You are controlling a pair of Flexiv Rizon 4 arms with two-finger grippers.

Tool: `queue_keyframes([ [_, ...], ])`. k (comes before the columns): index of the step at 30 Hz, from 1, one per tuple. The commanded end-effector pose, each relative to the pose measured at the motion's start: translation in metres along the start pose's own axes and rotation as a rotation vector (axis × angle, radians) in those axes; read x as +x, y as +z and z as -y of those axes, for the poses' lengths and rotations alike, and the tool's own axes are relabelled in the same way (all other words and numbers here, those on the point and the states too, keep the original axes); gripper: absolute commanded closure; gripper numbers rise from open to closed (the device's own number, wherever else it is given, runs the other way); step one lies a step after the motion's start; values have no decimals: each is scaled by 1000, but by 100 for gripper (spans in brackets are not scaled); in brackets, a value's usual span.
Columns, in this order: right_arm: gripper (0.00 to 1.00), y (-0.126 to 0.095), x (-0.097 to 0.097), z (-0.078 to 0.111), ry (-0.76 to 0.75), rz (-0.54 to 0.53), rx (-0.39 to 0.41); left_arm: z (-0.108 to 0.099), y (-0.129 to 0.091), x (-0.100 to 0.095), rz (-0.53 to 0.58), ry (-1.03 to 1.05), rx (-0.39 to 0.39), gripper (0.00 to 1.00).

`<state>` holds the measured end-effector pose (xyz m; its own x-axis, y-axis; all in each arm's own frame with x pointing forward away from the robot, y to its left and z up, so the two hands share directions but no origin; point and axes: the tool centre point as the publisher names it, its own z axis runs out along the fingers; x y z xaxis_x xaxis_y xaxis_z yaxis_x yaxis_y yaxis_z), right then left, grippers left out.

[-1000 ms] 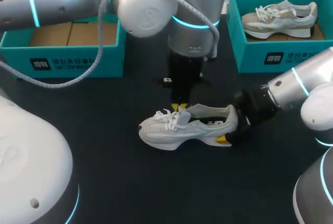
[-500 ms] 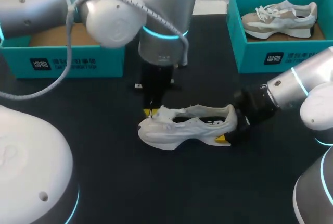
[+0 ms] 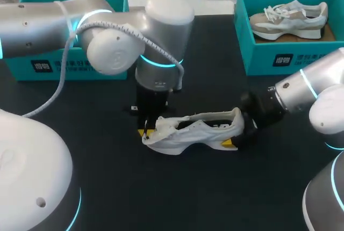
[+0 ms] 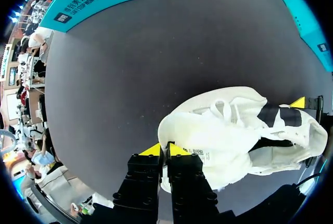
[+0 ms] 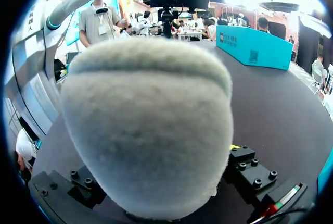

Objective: Take the shoe out of the shoebox, open the shoe tongue, remove and reinsert the insole, then place the shoe into the shoebox

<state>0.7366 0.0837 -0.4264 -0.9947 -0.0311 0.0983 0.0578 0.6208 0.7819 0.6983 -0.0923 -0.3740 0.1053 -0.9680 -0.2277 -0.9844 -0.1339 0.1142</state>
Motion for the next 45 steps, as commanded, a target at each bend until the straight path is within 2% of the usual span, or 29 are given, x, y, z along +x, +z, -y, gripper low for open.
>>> queue_keyframes([
  [1, 100, 5, -3, 3, 2, 1, 4, 3, 11, -6, 2, -1, -21, 72],
  [2, 100, 5, -3, 3, 2, 1, 4, 3, 11, -8, 0, -3, -29, 60],
  [3, 100, 5, -3, 3, 2, 1, 4, 3, 10, -9, -2, -2, -35, 55],
  [4, 100, 5, -3, 3, 2, 1, 4, 2, 8, -10, -9, 1, -37, 44],
  [7, 100, 5, -3, 3, 2, 1, 4, -2, -5, -14, -42, 21, -36, 1],
  [15, 100, 5, -3, 3, 2, 1, 4, -8, -55, -23, -171, 107, -46, 0],
  [22, 100, 5, -3, 3, 2, 1, 4, -14, -102, -20, -228, 239, 10, 0],
  [23, 100, 5, -3, 3, 2, 1, 4, -15, -107, -18, -230, 292, -3, 0],
  [26, 100, 5, -3, 3, 2, 1, 4, -21, -126, -12, -225, 443, 38, 0],
  [30, 100, 5, -3, 3, 2, 1, 4, -31, -155, -7, -278, 676, 90, 0],
  [32, 100, 5, -3, 3, 2, 1, 4, -36, -167, -4, -279, 772, 31, 0],
  [44, 100, 5, -3, 3, 2, 1, 4, -36, -167, -4, -279, 772, 31, 0],
  [45, 100, 5, -3, 3, 2, 1, 4, -37, -166, -1, -301, 873, 11, 0],
])
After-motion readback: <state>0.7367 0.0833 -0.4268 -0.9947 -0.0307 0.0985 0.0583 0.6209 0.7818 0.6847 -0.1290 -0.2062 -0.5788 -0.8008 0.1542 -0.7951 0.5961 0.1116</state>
